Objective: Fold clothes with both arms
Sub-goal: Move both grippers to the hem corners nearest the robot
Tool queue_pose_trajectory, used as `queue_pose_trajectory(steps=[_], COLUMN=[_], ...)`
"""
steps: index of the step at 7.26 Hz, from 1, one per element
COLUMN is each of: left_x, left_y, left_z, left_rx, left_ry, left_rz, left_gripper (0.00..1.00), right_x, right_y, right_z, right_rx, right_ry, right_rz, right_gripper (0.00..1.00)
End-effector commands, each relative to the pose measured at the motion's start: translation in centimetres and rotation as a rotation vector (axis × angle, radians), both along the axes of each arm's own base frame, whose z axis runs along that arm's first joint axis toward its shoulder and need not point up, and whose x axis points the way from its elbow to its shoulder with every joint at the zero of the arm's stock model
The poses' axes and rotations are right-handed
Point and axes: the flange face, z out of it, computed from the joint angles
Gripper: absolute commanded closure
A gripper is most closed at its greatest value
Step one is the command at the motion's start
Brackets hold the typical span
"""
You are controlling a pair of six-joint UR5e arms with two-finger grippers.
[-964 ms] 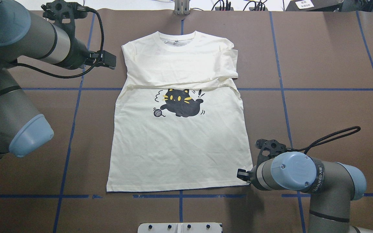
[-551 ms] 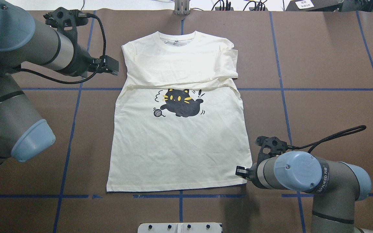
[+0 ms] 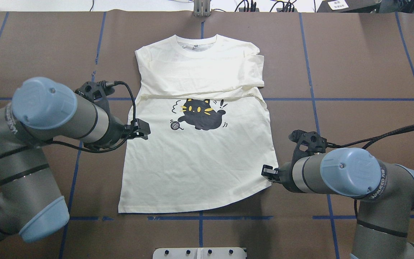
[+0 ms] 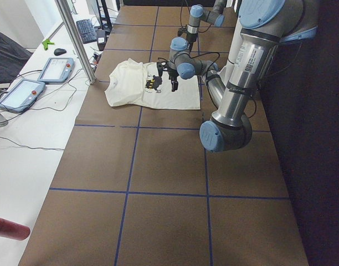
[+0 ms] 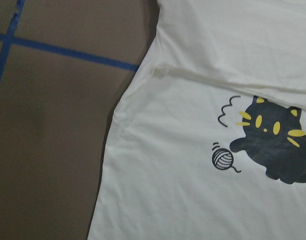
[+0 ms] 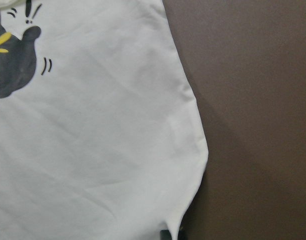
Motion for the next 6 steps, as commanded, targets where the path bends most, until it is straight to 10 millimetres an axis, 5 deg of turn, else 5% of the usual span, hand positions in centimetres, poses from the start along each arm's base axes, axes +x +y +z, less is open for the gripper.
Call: queue_pose_trajectory(steps=[1,3,6], left_x=[2.5,5.6,6.7], left_y=[6.1,10.8,13.3], left_z=[1.5,3.3,8.5], left_rx=[-0.095,-0.160,-0.184], left_ry=[-0.009,-0.045,-0.149], left_rz=[-0.067,-0.100,-0.098], left_gripper=[0.03,0.04,0.08], right_x=[1.4,2.4,2.3], right_y=[-1.0,-1.2,-1.2], right_z=[-2.1,-3.1,-2.9], right_rx=[0.011,0.020,0.016], right_ry=[-0.046,-0.068,-0.063], right_rz=[0.019,0.028,0.024], right_gripper=[1.00,1.00,1.00])
